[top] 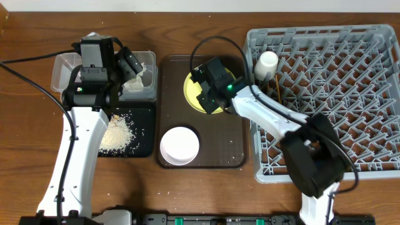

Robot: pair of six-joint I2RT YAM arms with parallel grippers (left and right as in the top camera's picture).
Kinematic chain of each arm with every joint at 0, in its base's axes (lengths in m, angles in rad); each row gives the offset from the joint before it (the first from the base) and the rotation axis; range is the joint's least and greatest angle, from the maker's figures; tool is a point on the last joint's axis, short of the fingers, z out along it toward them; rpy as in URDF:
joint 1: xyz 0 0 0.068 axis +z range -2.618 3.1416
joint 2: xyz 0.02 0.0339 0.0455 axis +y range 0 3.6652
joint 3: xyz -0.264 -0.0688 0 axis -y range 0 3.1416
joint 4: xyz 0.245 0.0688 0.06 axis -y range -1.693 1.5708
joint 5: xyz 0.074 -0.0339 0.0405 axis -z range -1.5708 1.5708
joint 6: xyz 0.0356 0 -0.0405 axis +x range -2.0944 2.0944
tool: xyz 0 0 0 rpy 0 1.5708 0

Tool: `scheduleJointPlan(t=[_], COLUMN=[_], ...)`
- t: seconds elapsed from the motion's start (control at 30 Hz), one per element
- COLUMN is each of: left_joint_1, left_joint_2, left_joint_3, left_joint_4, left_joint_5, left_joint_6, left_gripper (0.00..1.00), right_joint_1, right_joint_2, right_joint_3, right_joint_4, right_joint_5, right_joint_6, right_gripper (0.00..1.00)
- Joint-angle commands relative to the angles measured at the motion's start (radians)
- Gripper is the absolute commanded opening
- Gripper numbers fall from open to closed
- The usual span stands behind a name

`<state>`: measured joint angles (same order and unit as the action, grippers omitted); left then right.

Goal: Sort waste into correct bins and load items into the dishwasher rack
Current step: 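Lift the blue bowl with the right gripper into the dish rack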

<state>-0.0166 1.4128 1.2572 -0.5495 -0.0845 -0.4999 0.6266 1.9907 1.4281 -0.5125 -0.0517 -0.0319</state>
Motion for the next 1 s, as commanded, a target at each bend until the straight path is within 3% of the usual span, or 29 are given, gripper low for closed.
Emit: scheduleJointPlan(t=[0.0, 0.43, 0.53, 0.73, 0.97], left_joint_1=[0.005, 0.005, 0.005, 0.005, 0.005], left_joint_2=[0.005, 0.005, 0.005, 0.005, 0.005], left_joint_3=[0.015, 0.015, 0.015, 0.015, 0.015], left_joint_4=[0.001, 0.001, 0.001, 0.001, 0.001], left_joint_5=[-0.005, -0.005, -0.005, -0.005, -0.005], left_joint_6=[0.002, 0.002, 0.002, 0.002, 0.002], left_gripper=[0.95, 0.95, 0.95, 0.95, 0.95], right_joint_1=[0.001, -0.193, -0.299, -0.575, -0.78], right_joint_2=[-0.131, -0.534, -0.578, -0.578, -0.539], right_joint_3=[0.058, 0.063, 0.063, 0.063, 0.063], right_joint_4=[-0.039, -0.283, -0.348, -0.466, -0.575], right_joint_5=[-0.008, -0.016, -0.103, -0.467, -0.589], right_joint_6=[0.02, 0.021, 0.021, 0.015, -0.047], right_gripper=[0.01, 0.01, 0.01, 0.01, 0.01])
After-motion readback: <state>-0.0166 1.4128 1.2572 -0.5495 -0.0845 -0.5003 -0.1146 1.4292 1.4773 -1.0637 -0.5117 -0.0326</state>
